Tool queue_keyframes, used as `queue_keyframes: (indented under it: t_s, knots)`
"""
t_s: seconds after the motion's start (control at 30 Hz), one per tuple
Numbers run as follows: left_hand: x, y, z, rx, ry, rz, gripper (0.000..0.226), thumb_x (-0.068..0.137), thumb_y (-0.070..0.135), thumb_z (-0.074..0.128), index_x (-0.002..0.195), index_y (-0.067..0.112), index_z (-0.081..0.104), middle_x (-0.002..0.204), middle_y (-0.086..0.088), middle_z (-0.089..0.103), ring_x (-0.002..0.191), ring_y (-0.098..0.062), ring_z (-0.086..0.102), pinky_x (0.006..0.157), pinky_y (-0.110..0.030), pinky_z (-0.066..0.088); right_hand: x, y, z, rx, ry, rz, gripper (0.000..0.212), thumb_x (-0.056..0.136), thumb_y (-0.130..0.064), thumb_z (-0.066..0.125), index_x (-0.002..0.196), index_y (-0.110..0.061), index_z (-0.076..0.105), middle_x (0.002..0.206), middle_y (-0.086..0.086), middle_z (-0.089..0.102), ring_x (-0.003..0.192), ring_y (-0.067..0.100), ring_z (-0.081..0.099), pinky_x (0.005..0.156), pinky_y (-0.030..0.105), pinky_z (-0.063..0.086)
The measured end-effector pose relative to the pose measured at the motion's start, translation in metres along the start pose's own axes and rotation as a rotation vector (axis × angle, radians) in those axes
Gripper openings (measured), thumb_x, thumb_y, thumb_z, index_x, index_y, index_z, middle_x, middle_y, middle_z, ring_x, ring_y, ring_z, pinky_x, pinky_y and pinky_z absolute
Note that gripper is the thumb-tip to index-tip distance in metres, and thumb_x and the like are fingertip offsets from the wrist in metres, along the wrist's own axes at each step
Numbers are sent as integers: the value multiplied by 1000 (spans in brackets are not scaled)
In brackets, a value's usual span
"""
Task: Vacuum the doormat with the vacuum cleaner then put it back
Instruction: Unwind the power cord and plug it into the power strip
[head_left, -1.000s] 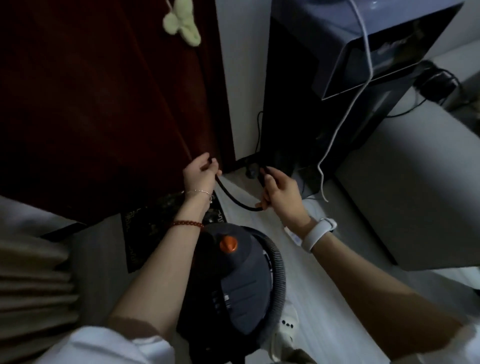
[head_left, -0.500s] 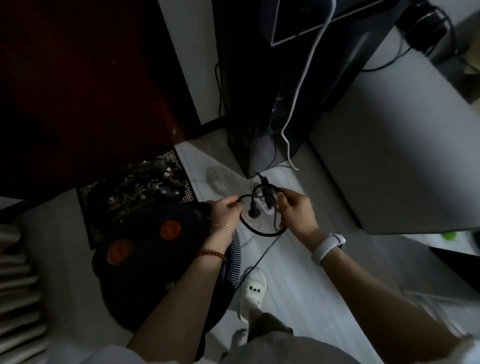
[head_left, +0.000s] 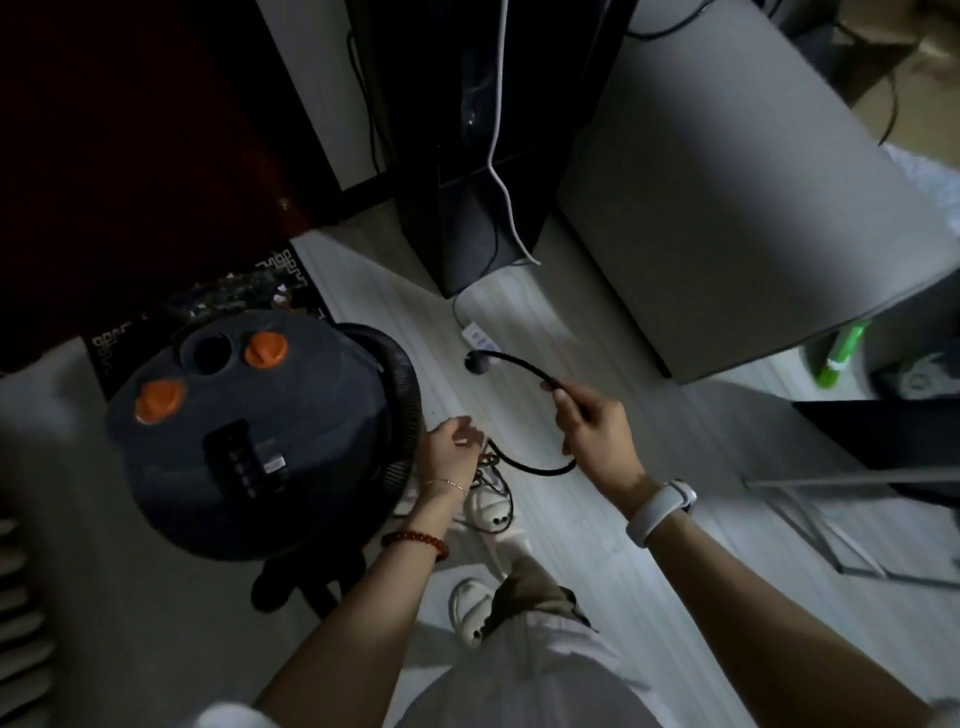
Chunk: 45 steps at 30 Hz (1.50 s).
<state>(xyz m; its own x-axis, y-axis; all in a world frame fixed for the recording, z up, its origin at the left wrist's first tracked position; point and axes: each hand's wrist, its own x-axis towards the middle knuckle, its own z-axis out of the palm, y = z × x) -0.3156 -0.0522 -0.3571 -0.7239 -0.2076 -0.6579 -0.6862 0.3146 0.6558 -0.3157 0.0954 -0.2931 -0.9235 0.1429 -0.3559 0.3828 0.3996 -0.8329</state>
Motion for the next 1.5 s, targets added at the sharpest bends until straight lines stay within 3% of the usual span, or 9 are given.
queue_keyframes:
  t_s: [0.2, 0.3, 0.5, 0.8, 0.9, 1.03, 1.2, 1.37, 1.5]
  knots:
    - [-27, -4, -7, 132, 66, 479, 63, 85, 9, 62, 141, 8, 34, 144, -14, 34, 130, -20, 36, 105, -27, 32, -22, 7, -12, -58, -144, -90, 23, 95, -8, 47, 107, 2, 65, 67, -26, 43, 54, -14, 51, 58, 4, 35]
    - [-23, 5, -4, 315, 56, 682, 44, 87, 26, 52, 126, 7, 53, 131, -15, 52, 125, -29, 43, 106, -38, 34, -11, -1, -18, -101, -266, -182, 22, 95, -6, 48, 106, 2, 65, 69, -27, 46, 58, -17, 53, 60, 3, 36]
    - [4, 27, 15, 208, 28, 464, 19, 91, 17, 54, 88, 0, 61, 78, -9, 62, 77, -27, 60, 66, -27, 38, 75, 15, -51, -105, -214, -132, 23, 95, -9, 46, 110, -4, 64, 79, 1, 60, 68, 15, 53, 66, 29, 44]
    - [164, 23, 106, 173, 158, 296, 30, 90, 20, 45, 98, -1, 66, 103, -22, 61, 94, -30, 59, 78, -14, 32, 280, 124, -56, -549, -546, -144, 27, 93, -10, 43, 105, -11, 67, 85, 3, 60, 78, 23, 59, 72, 31, 47]
    - [222, 10, 137, 217, 117, 311, 37, 88, 25, 45, 103, 2, 68, 101, -22, 61, 94, -30, 59, 83, -15, 32, 318, 162, -21, -453, -626, -201, 27, 94, -9, 44, 115, -9, 61, 83, 1, 60, 78, 18, 60, 75, 33, 51]
    - [300, -27, 166, 195, 196, 333, 44, 86, 32, 41, 110, 6, 66, 105, -19, 60, 97, -27, 57, 83, -26, 39, 363, 218, 32, -311, -595, -344, 26, 95, -4, 44, 117, -4, 59, 92, -7, 62, 79, -3, 58, 72, -1, 39]
    - [394, -108, 181, 396, 201, 371, 39, 85, 32, 43, 96, 4, 67, 96, -15, 68, 89, -30, 63, 76, -32, 45, 430, 313, 85, -509, -607, -541, 30, 97, -17, 45, 125, -14, 56, 118, 5, 65, 106, 24, 62, 89, 28, 46]
    - [455, -159, 211, 333, 208, 466, 24, 82, 13, 57, 98, 1, 70, 89, -21, 68, 82, -32, 64, 70, -19, 36, 459, 380, 138, -578, -680, -599, 43, 95, -17, 48, 137, -13, 41, 124, 9, 57, 102, 10, 52, 82, 8, 35]
    - [483, -171, 229, 245, 352, 535, 38, 79, 15, 70, 113, 0, 63, 105, -21, 66, 99, -31, 60, 77, -12, 30, 468, 391, 169, -385, -554, -607, 23, 95, -7, 45, 110, 1, 61, 101, 13, 64, 89, 17, 55, 72, 10, 36]
